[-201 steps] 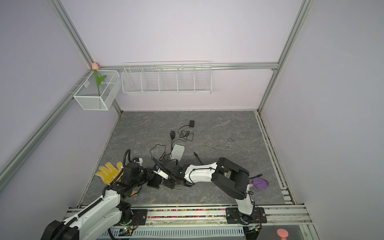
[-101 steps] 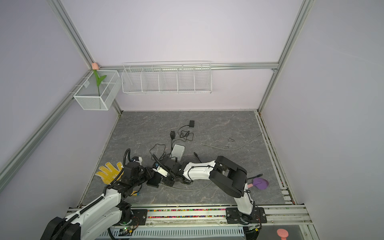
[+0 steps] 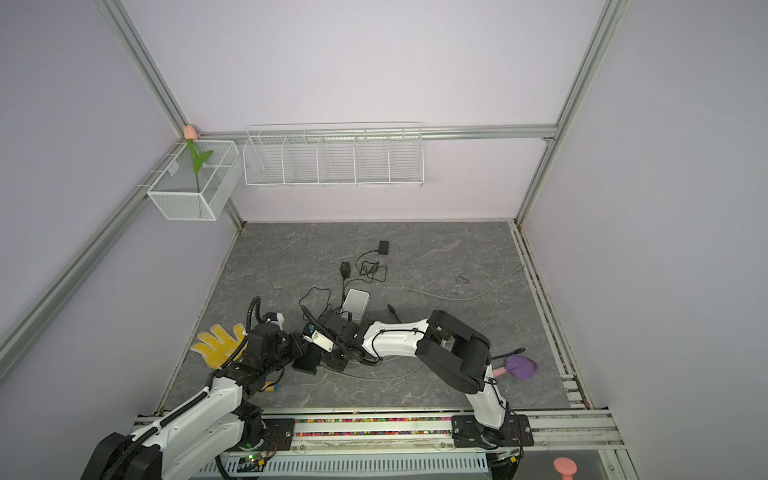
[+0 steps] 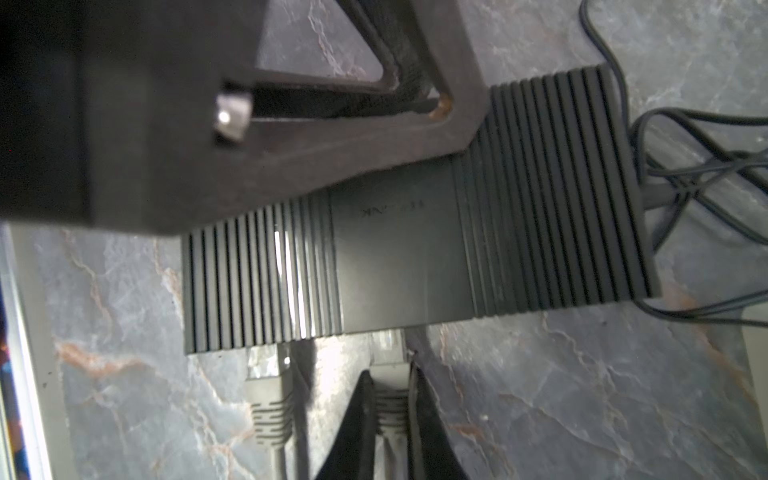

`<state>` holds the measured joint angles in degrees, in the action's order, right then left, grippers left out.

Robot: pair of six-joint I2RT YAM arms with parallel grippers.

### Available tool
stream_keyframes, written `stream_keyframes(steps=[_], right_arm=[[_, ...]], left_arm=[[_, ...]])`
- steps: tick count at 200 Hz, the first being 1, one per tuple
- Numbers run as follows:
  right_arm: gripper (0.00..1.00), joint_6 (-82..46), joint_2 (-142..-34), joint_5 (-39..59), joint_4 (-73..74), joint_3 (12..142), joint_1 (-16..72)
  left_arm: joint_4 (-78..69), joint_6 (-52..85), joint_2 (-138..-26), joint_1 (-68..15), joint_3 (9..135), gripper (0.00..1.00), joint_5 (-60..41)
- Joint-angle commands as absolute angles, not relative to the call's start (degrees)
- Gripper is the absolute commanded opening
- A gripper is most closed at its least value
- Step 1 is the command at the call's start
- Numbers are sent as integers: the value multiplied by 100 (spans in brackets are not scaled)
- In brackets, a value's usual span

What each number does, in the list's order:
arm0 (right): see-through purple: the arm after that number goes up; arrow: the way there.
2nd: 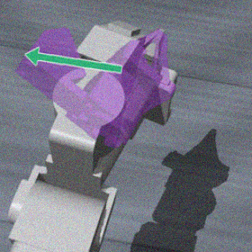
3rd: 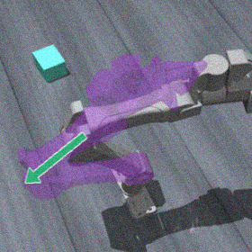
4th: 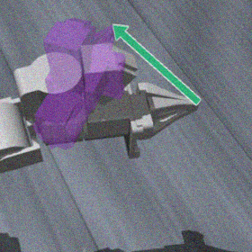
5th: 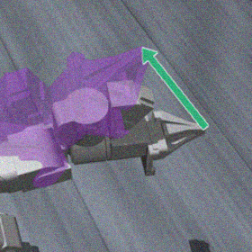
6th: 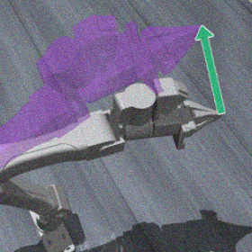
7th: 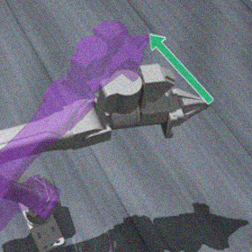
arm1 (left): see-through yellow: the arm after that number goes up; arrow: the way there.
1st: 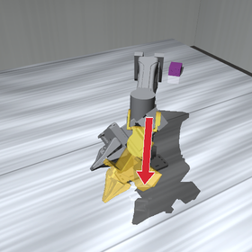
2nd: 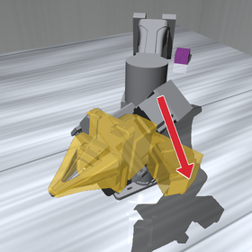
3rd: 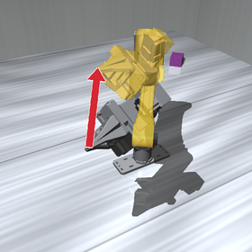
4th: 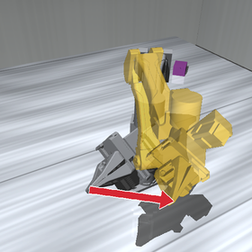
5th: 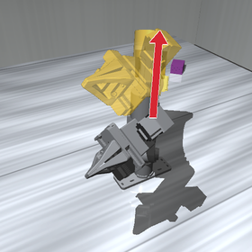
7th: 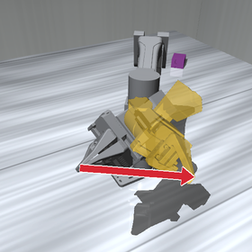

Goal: Insert the plug into the switch port

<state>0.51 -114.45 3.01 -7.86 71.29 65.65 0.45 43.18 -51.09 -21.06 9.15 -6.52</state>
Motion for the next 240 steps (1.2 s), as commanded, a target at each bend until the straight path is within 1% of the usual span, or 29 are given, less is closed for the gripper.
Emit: stream_keyframes(steps=[1,39,50,71,87,102,125,146,159,174,184,200,209,223,240], right_arm=[[10,88,-11307,376,1317,7205,6602],[17,79,-10977,21,1148,6697,6586],[20,77,-10873,-81,1045,6607,6578],[30,94,-10714,-223,681,6566,6574],[34,102,-10574,-274,378,6533,6579],[37,96,-10396,-313,155,6434,6574],[38,81,-9993,-449,-9,6176,6574],[38,6,-9576,-770,-148,5912,6547],[39,-100,-9340,-1030,-258,5763,6492],[39,-312,-9071,-1345,-404,5610,6380],[39,-476,-8858,-1547,-394,5439,6299],[46,-651,-8491,-1582,-243,5107,6176],[47,-735,-8303,-1534,-203,4944,6123],[49,-847,-8085,-1525,-265,4797,6099],[50,-991,-7889,-1539,-423,4741,6100]], left_arm=[[720,4490,-5059,-2425,885,29,-1574],[1118,4384,-4692,-2409,1089,31,-969],[1321,4246,-4672,-2362,1441,32,-836],[1475,4025,-4776,-2054,1683,32,-935],[1550,3927,-4840,-1769,1832,32,-1103],[1652,3846,-4801,-1714,1996,34,-1034],[1944,3728,-4722,-1711,2276,35,-880],[2260,3685,-4644,-1754,2496,34,-842],[2399,3737,-4534,-2042,2560,34,-616],[2589,3890,-4410,-2650,2654,35,-71],[2560,4102,-4367,-3037,2642,35,100],[2287,4448,-4414,-3688,2531,35,373],[2082,4583,-4521,-4014,2460,35,539],[1742,4739,-4837,-4300,2339,35,589],[1283,4833,-5245,-4407,2226,35,403]])
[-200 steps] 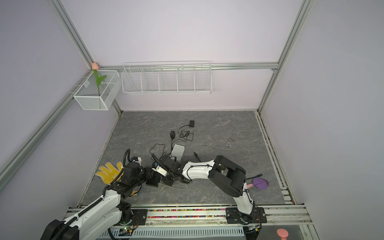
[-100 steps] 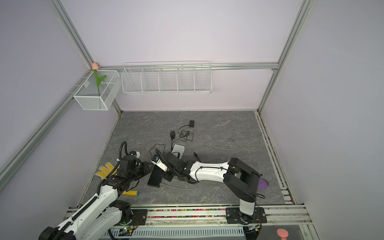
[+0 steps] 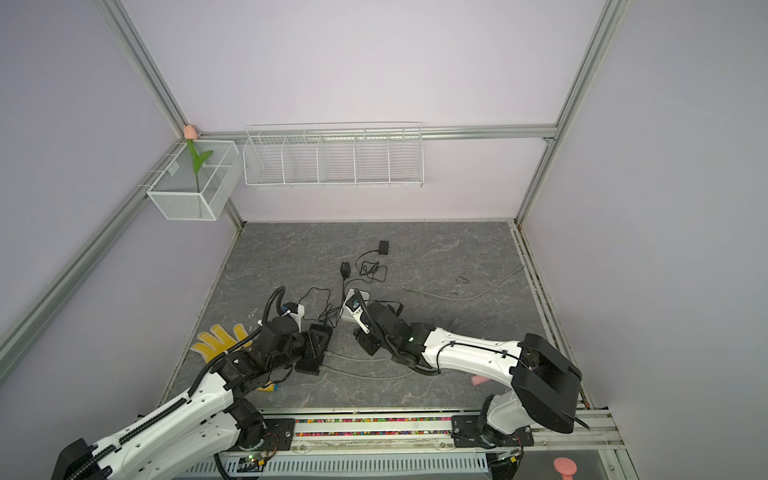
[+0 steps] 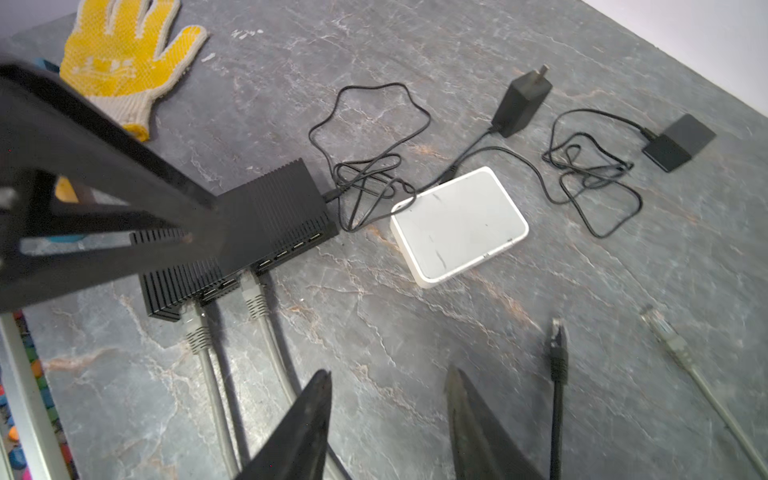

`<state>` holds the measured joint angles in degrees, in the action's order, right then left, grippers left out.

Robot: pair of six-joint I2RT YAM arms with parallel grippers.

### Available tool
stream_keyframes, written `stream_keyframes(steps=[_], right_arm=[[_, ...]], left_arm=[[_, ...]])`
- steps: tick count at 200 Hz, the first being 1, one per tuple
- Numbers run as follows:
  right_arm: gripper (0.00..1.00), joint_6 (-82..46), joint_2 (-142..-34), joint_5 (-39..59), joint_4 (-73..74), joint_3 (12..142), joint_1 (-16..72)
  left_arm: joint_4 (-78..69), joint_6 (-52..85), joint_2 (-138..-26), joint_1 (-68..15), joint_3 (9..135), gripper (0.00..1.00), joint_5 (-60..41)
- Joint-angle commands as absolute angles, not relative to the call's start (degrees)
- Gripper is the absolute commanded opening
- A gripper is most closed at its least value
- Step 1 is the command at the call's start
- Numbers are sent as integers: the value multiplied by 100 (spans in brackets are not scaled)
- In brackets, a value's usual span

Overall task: Insert the plug into the switch port
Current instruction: 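Open the right gripper and draw it back from the plugged-in cable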

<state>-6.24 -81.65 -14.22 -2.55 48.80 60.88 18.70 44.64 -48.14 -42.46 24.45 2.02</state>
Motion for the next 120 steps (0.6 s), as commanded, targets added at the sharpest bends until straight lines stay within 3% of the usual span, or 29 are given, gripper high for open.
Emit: stream_keyframes(steps=[1,86,120], right_arm=[[50,-996,-7869,-1538,-427,4743,6100],[56,-1872,-6204,-1294,-1204,4144,6232],[60,-2082,-5503,-1710,-1907,4177,6395]], left_arm=[[1257,4838,-5268,-4409,2220,35,390],[616,4957,-5722,-4471,1924,34,133],[517,4887,-5772,-4482,1891,34,86]])
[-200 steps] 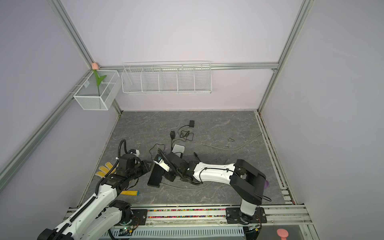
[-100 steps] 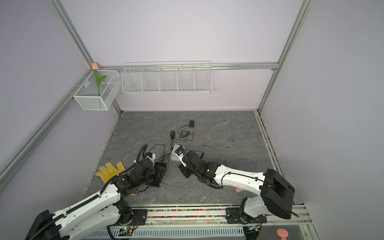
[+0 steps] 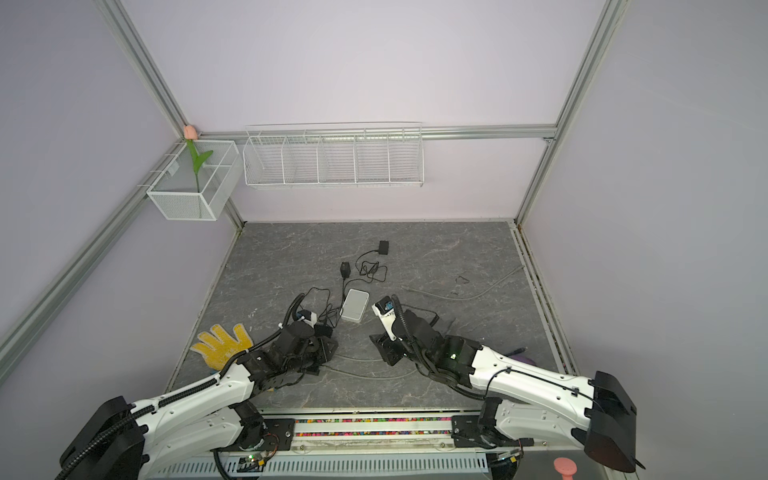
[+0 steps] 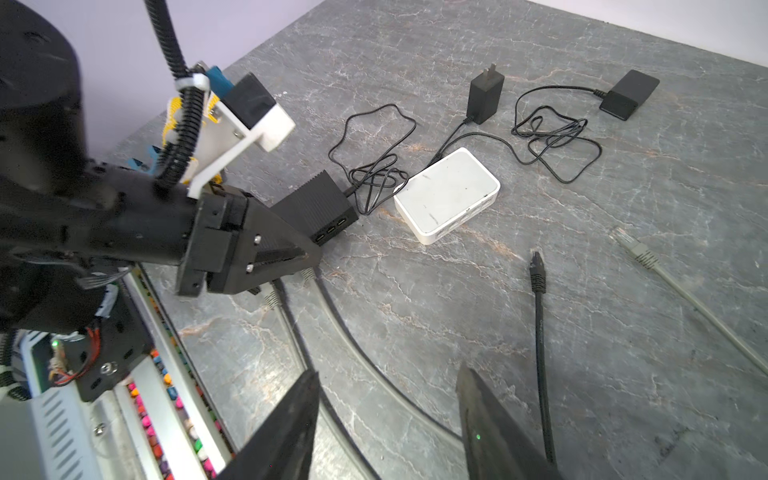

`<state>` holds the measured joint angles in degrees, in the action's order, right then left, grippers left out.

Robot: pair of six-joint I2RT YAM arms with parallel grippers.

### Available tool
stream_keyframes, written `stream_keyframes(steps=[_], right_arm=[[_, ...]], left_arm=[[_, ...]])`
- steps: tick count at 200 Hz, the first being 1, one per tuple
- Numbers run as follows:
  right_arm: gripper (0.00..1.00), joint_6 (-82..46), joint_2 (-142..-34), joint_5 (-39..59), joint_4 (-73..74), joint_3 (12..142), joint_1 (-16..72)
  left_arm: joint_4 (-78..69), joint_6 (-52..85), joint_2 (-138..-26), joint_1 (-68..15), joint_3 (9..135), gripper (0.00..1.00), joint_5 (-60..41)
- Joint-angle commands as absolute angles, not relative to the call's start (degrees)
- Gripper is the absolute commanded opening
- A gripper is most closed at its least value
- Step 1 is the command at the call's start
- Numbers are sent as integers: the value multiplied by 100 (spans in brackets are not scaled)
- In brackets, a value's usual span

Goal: Insert the plug into the switch port

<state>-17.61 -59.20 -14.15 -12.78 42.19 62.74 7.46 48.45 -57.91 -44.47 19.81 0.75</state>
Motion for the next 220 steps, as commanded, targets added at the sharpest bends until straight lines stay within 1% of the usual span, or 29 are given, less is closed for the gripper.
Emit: stream_keyframes(steps=[1,34,61,82,147,183,220], right_arm=[[60,-2087,-5485,-1712,-1925,4180,6401],[64,-2266,-5203,-1770,-2191,4175,6492],[64,-2364,-5361,-1857,-2256,4190,6598],[64,-2476,-5507,-1945,-2276,4248,6688],[64,-2623,-5680,-2264,-2372,4434,6983],[65,-2650,-5475,-2422,-2558,4452,7091],[65,-2654,-5069,-2615,-2842,4384,7127]], left_arm=[[518,4887,-5769,-4482,1886,34,96],[452,4885,-5803,-4491,1817,34,53],[334,4921,-5636,-4490,1551,34,183],[251,5001,-5523,-4491,1409,34,39],[659,5004,-5164,-4535,1348,34,249],[601,4948,-5578,-4534,1512,34,343],[586,4957,-5953,-4535,1711,34,773]])
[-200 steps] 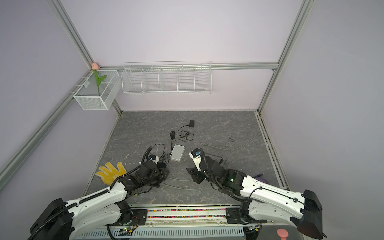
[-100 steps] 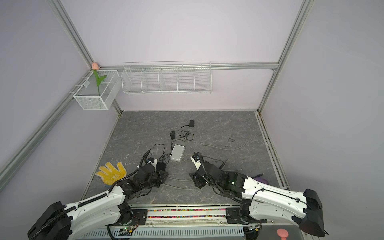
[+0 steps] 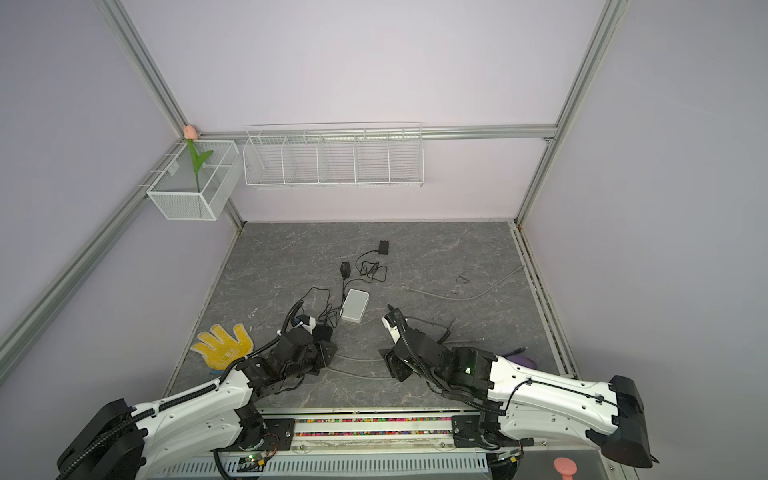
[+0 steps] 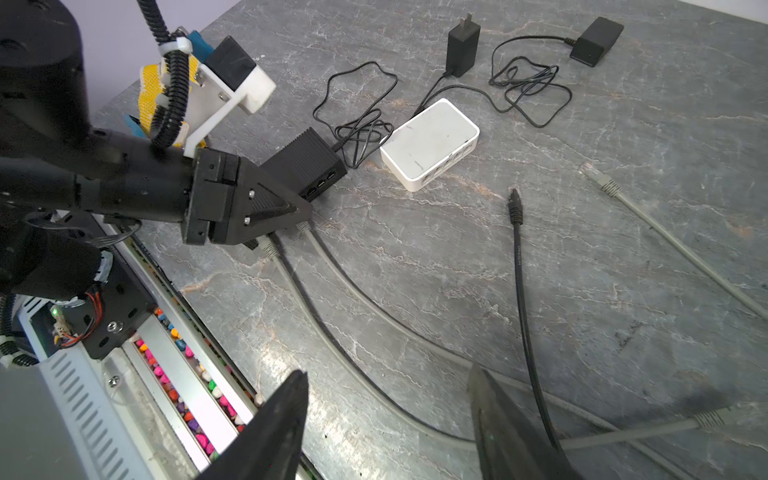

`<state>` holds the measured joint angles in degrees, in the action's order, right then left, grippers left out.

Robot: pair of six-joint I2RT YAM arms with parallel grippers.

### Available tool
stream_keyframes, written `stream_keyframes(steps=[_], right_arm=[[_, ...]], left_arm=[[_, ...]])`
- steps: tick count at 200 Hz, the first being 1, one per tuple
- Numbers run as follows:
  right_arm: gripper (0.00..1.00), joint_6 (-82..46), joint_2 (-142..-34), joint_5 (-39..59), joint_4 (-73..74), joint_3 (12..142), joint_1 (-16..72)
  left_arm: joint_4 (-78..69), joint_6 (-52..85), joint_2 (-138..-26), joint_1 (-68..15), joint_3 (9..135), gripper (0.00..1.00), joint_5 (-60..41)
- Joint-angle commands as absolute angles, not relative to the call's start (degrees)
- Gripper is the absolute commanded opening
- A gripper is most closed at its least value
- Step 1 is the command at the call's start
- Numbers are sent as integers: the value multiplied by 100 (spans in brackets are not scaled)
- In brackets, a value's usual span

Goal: Insert the plug into the switch port

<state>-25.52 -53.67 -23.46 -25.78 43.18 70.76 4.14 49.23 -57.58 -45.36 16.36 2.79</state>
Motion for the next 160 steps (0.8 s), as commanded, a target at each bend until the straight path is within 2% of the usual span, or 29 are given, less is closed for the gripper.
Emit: stream_keyframes(steps=[1,26,48,102,133,145,154,160], right_arm=[[65,-2654,-5057,-2617,-2845,4380,7127],[65,-2630,-4731,-2741,-2960,4236,7121],[66,-2573,-4508,-2909,-3015,4097,7121],[81,-2295,-4399,-3443,-3098,4220,7106],[90,-2210,-4260,-3565,-2971,4236,7087],[96,-2177,-4211,-3580,-2851,4197,7059],[100,-2121,-4192,-3537,-2721,4156,7042],[97,-2088,-4185,-3521,-2633,4121,7035]], left_arm=[[588,4961,-5960,-4531,1713,34,787],[763,4906,-5871,-4401,1808,34,1071],[835,4768,-5697,-3858,1801,34,767],[1450,4121,-5714,-2714,2336,33,289],[1694,4006,-5585,-2614,2820,34,231],[1615,3959,-5514,-2624,2916,44,226],[1565,3940,-5477,-2619,2981,58,292],[1528,3924,-5466,-2621,3034,68,305]])
